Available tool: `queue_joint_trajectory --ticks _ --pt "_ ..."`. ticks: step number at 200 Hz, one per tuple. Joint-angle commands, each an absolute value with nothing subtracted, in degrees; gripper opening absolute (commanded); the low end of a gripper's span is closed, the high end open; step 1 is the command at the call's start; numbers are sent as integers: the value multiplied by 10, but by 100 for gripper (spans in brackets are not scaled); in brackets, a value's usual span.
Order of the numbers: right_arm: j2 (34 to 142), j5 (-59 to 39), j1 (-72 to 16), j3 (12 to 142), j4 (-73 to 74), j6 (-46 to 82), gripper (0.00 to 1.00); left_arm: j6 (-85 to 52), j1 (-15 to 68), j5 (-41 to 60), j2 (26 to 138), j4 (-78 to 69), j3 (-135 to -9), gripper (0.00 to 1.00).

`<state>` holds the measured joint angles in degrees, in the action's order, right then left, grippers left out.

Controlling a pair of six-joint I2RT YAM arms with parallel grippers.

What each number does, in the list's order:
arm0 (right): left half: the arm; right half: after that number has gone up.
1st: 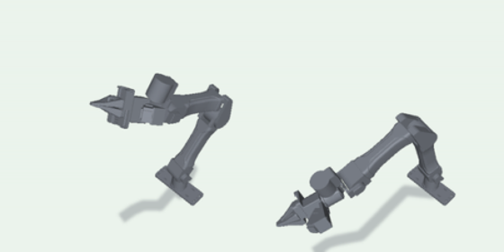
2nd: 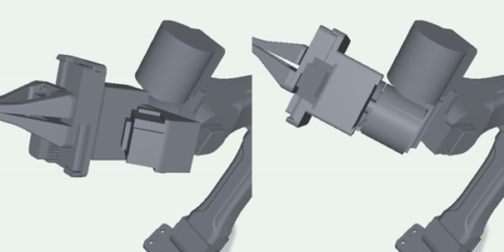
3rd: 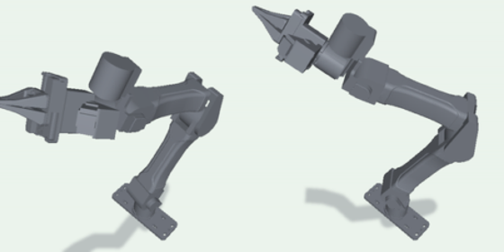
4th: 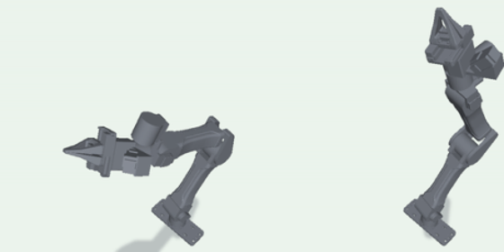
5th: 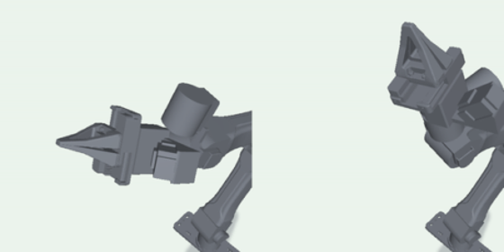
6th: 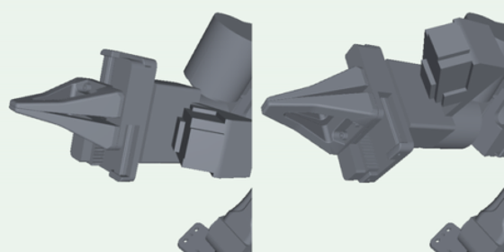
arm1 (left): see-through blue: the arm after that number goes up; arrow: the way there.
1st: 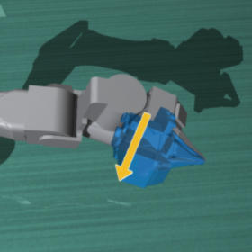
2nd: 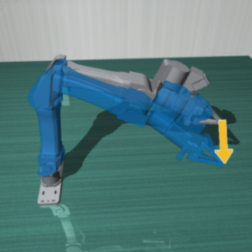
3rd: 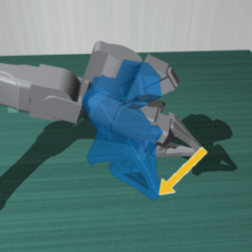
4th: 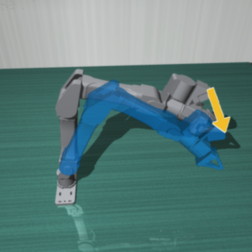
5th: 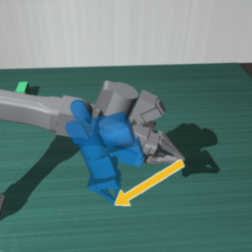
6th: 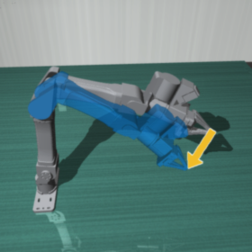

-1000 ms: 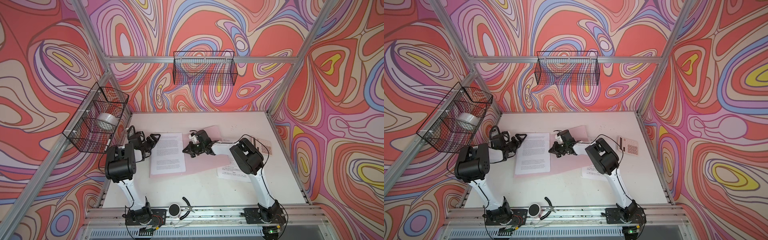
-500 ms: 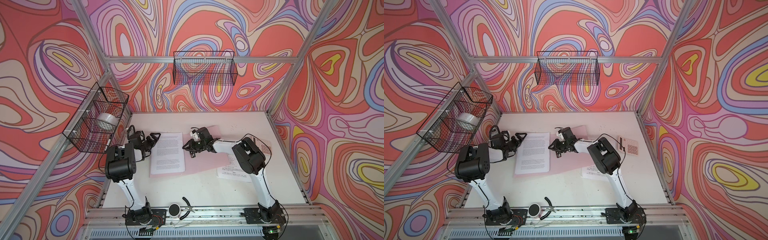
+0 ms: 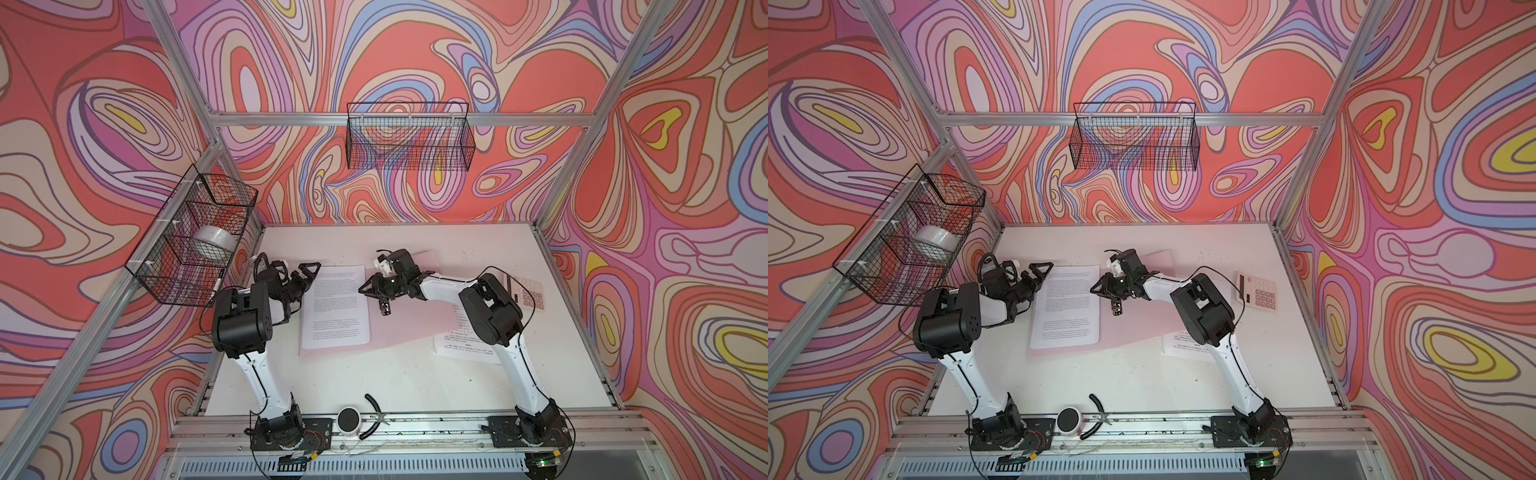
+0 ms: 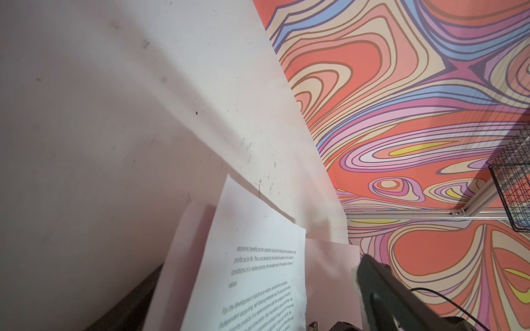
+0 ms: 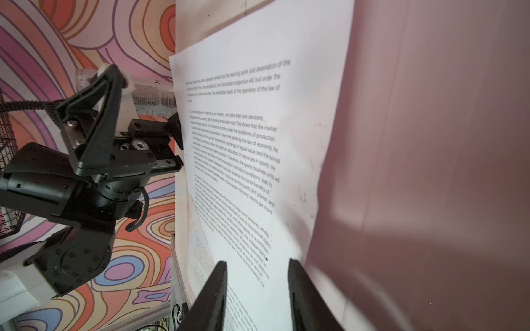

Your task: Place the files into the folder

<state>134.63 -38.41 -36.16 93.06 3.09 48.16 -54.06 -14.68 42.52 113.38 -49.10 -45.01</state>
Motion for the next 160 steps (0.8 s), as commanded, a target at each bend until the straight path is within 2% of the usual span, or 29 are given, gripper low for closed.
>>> queue_joint_trajectory --ticks 1,69,160 --pt "1341 -384 -362 931 21 468 37 -549 -152 439 1145 -526 -450 96" --pt "1287 -334 -362 906 -59 419 38 -549 -152 437 1145 -532 -447 96" --pt "1341 -398 -366 929 -30 450 39 -552 -152 439 1148 -540 -446 97"
